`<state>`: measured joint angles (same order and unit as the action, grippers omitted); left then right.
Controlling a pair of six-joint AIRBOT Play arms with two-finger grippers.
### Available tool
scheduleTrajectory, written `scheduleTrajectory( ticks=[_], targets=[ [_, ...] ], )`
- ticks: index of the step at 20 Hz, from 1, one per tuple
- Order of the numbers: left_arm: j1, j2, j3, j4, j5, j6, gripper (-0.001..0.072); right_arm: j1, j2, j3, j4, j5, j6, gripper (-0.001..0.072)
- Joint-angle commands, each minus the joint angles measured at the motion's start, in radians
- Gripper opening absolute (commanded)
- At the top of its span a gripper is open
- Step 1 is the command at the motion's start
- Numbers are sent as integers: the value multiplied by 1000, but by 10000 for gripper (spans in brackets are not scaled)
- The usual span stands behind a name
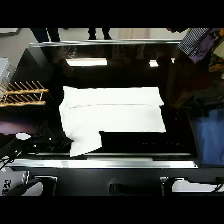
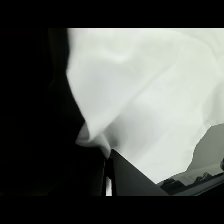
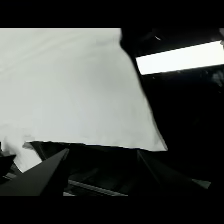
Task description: Fold the clothes and pants, and hang the long-sleeved shirts on hangers.
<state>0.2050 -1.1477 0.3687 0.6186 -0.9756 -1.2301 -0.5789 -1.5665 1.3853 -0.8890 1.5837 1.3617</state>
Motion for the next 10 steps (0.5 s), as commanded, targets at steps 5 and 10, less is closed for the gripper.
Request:
scheduleTrajectory(
  ticks=[5, 10],
  targets=[
    [-1, 1, 30, -10, -46, -4, 19, -28, -2, -378, -11, -162, -134, 477],
    [-1, 1, 30, -10, -56, -8, 19, -16, -2, -456, 22, -223, -196, 477]
  ],
)
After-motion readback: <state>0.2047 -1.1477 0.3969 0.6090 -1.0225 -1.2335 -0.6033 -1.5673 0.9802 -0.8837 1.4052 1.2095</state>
